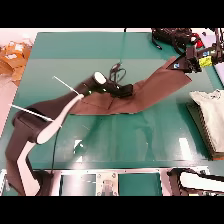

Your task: Fold the shirts.

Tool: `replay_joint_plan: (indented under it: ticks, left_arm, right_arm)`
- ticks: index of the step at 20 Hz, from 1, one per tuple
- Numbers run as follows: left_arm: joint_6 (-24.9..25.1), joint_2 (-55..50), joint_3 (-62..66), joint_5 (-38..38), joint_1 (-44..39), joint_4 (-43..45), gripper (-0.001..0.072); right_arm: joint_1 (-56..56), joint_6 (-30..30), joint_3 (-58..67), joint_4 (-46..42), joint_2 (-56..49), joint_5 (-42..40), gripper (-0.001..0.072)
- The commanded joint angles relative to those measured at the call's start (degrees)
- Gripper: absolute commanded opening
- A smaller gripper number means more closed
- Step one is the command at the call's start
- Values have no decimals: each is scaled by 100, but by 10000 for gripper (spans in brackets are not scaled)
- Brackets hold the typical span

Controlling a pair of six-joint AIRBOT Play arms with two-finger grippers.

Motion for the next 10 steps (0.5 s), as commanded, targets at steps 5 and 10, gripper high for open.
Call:
replay_joint_plan:
  ticks: [5,10]
  left_arm:
    - [-595,461,1838,-3692,1908,2109,24]
    - [-516,721,2164,-4238,3086,2127,25]
  right_arm:
    - [1150,170,-181,284,9,-1023,16]
    - [3410,463,-389,284,-702,-3176,16]
